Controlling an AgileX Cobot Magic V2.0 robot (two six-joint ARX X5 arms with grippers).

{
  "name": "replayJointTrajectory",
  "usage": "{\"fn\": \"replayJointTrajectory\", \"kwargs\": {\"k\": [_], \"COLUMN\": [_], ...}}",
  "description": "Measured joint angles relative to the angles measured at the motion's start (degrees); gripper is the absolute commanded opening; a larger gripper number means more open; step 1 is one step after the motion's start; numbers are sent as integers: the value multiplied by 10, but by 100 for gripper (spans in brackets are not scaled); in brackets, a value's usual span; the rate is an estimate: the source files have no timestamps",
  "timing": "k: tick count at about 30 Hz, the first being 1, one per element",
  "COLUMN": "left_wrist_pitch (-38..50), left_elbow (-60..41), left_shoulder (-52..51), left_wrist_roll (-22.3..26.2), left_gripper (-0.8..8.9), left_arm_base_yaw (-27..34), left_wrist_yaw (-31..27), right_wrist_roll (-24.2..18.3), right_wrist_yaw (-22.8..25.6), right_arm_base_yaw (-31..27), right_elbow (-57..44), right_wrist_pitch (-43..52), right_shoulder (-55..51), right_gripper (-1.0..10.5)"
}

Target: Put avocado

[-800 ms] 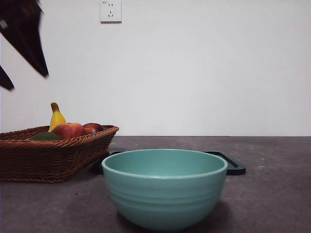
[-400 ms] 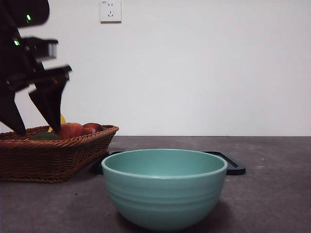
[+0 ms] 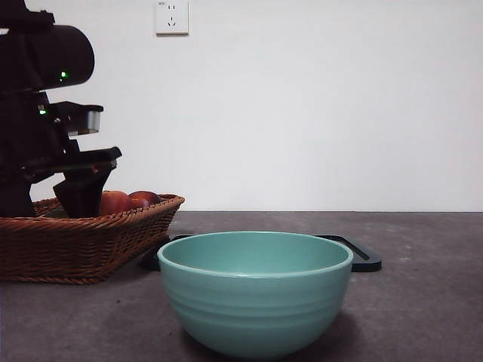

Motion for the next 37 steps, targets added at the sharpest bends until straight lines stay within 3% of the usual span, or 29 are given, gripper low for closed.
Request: {"fn": "replayJointTrajectory", "kwargs": {"k": [2,4,13,20,26,37], "left_wrist_pitch": [0,0,-17,-27,-52,-21], "left_elbow": [0,1,3,3,3,3], "left_shoulder": [1,1,-18,-146,-229,-171], "left_wrist_roll": [0,0,0,-1,-2,-2], "left_gripper": [210,167,154,154,154,154], "left_arm_base_yaw": [-1,-1,-11,-45,-122,-286], "left_wrist_yaw": [0,0,0,46,119,121], "right_wrist_roll": [0,0,0,0,0,0], "right_wrist_yaw": [0,0,0,0,3,15], "right_arm_base_yaw": [0,0,0,0,0,0], "right_elbow": [0,0,0,0,0,0], "right_wrist_pitch": [0,0,0,0,0,0], "right_shoulder": [0,0,0,0,0,0], "right_gripper": [339,339,339,339,339,339]}}
